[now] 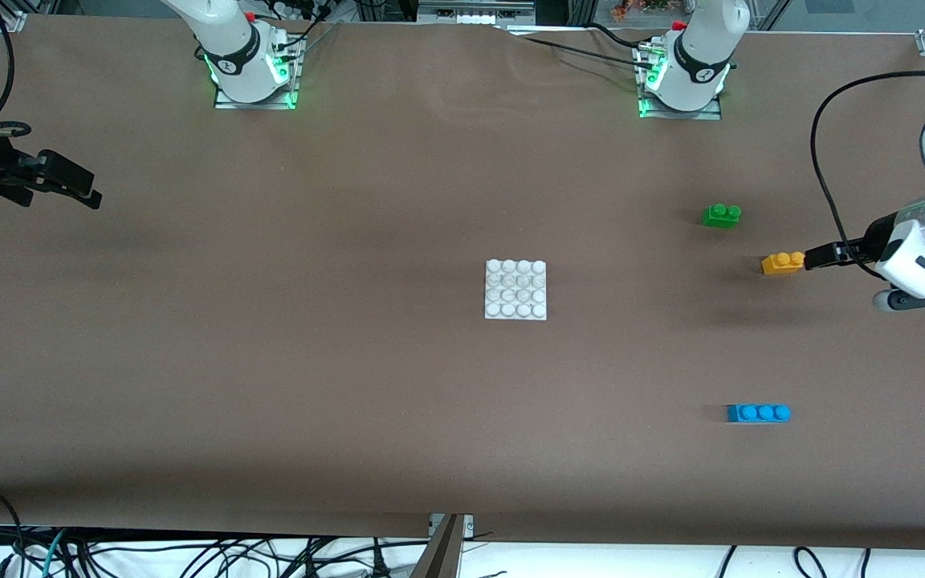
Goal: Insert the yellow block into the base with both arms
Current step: 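Lower the left gripper over the yellow block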
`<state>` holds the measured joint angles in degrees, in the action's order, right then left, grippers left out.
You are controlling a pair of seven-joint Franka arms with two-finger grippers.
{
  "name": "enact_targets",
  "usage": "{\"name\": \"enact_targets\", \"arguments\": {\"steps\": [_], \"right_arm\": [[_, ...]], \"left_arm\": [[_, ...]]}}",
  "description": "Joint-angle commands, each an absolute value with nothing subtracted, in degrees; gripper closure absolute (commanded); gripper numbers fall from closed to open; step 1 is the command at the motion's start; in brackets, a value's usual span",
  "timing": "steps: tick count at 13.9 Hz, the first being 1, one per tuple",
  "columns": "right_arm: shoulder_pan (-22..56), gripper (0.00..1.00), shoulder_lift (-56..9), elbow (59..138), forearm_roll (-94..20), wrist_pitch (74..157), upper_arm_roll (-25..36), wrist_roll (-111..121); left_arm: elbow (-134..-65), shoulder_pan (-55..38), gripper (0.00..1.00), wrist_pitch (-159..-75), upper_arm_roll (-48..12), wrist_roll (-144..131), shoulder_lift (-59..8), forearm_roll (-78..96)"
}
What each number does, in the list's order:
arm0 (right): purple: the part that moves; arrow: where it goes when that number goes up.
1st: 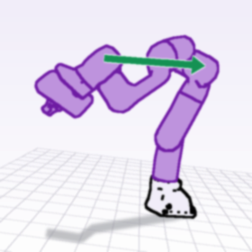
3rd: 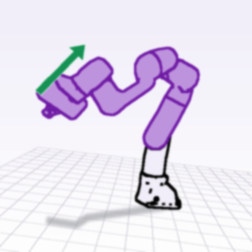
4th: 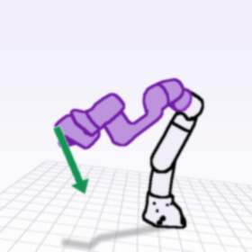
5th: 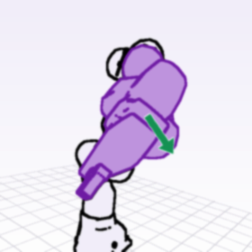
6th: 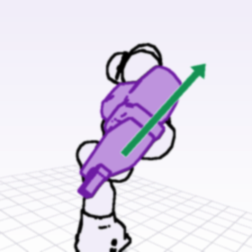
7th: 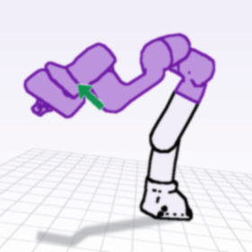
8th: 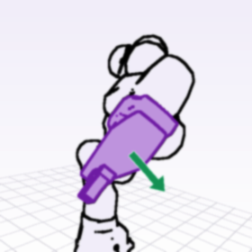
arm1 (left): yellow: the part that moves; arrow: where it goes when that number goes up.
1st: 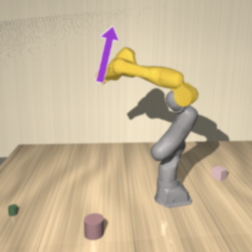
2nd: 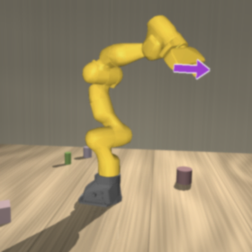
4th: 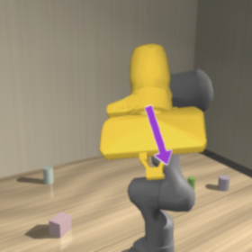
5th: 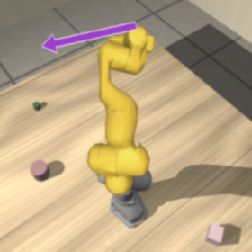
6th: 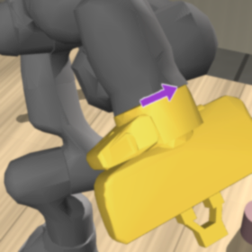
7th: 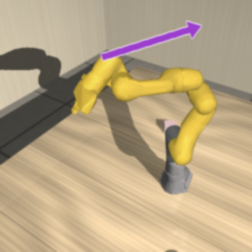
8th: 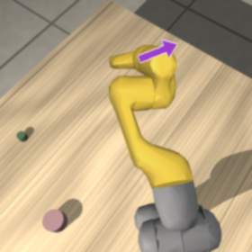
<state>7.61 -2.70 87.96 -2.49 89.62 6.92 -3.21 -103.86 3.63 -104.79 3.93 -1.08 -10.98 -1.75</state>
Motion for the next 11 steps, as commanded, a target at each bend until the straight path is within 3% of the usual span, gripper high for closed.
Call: {"name": "enact_targets", "arguments": {"steps": [1, 7, 11], "right_arm": [[7.12, 0.00, -3.25, 86.48, -1.85, 88.77, 6.68, -2.55], [7.38, 0.00, -3.25, 86.48, -0.97, 88.68, 6.59, -2.37], [7.56, 0.00, -3.16, 87.10, -1.05, 88.07, 6.59, -2.29]], "left_arm": [[-110.72, 5.10, 0.00, -110.11, 3.87, 1.84, -7.92, -1.05], [-125.31, 7.11, 0.00, -125.83, 3.78, 3.07, -5.63, -6.15], [-133.93, 10.90, 0.00, -141.47, 3.78, 7.99, -7.72, -6.15]]}}
